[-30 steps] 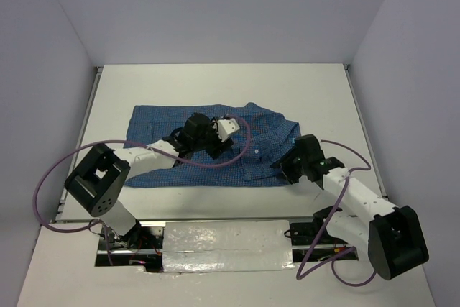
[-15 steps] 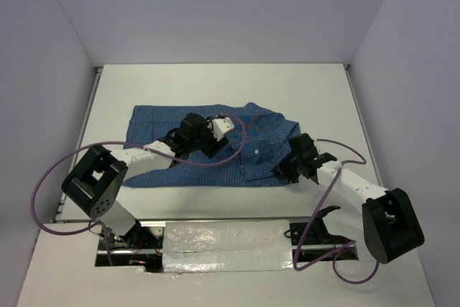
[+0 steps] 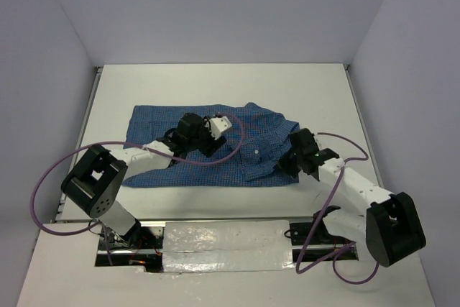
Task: Fold and stack the long sleeve shirts
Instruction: Fold the shirt
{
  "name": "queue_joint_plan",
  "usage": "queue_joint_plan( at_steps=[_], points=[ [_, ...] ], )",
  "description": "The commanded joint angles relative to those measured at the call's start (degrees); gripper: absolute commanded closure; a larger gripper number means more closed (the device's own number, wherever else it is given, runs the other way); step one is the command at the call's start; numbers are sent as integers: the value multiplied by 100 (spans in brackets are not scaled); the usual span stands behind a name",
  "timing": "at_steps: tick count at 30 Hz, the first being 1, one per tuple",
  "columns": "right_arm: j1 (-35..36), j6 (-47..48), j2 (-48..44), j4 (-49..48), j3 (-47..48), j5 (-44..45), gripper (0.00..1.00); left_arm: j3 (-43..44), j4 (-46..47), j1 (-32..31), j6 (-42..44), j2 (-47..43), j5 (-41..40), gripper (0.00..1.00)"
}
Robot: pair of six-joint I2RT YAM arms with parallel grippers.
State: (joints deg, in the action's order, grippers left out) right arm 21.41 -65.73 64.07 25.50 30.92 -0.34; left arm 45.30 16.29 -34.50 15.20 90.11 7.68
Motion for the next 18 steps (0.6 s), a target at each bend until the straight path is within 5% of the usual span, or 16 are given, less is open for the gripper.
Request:
queue_joint_plan(
  at_steps=[1, 15, 17, 18],
  points=[
    [74, 289, -430, 613, 380, 157, 100, -47, 207, 66, 88, -230, 5, 30],
    [74, 333, -1072, 1230, -121, -230, 100, -12, 164, 93, 211, -230, 5, 30],
    [74, 377, -950, 1046, -217, -283, 83, -4, 129, 93, 229, -239, -12, 30],
    [83, 455, -880, 1028, -200, -309, 57, 5, 102, 101, 238, -248, -12, 30]
  ],
)
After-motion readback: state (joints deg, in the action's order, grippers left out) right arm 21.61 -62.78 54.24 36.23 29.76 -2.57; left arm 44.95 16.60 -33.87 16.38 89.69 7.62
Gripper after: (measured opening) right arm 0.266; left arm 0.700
